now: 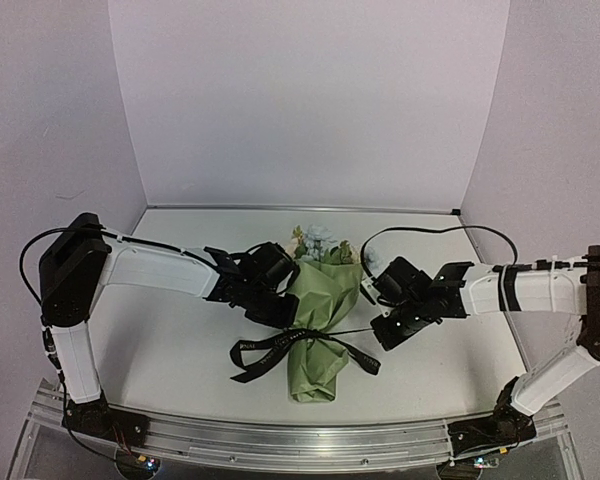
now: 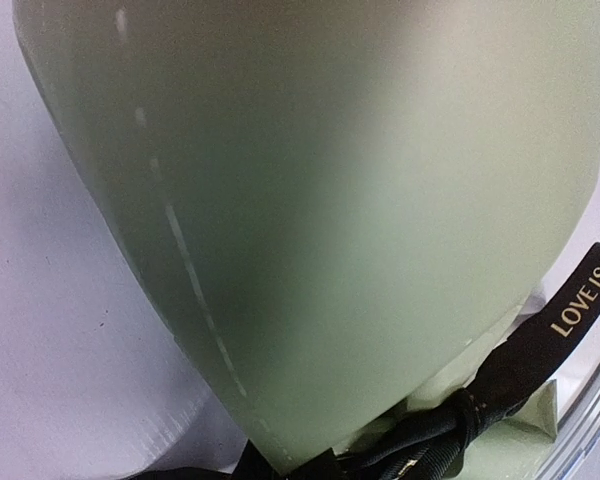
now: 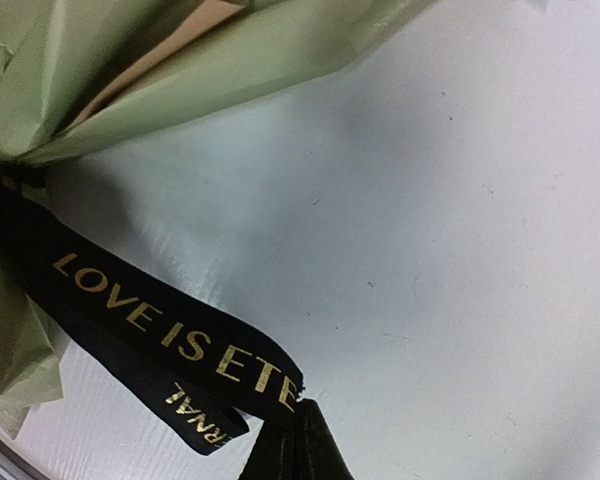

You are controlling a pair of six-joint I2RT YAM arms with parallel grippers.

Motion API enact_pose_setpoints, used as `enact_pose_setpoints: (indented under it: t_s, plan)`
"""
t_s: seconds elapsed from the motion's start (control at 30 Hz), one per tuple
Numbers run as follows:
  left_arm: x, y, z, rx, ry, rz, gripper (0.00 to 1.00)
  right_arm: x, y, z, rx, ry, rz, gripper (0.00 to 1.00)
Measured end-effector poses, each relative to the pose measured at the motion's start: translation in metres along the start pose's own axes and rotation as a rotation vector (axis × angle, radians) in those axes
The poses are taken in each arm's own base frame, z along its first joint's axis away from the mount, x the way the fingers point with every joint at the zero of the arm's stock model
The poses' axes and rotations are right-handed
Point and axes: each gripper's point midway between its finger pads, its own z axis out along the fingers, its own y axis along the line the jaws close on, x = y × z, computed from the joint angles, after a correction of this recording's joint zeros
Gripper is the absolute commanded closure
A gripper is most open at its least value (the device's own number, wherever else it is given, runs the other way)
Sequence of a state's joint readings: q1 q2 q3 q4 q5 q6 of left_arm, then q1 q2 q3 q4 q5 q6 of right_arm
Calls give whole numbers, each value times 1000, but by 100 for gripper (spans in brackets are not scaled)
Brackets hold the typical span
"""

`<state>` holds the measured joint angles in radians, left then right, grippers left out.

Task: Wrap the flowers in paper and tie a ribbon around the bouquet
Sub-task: Tie the half-tied ribbon around the folded bouquet.

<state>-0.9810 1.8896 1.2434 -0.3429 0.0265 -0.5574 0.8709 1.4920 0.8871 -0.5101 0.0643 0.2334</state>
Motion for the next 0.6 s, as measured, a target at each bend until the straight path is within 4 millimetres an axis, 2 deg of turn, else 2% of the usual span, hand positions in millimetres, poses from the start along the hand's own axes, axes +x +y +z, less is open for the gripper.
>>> enact_pose_setpoints:
  t_s: [0.4, 0.6]
  plan:
    - [2, 4, -4, -12, 10, 8, 100, 36, -41, 3, 97, 39, 76, 100]
    - [3, 5, -5, -13, 11, 16, 100, 47, -58, 0, 167, 31, 106, 100]
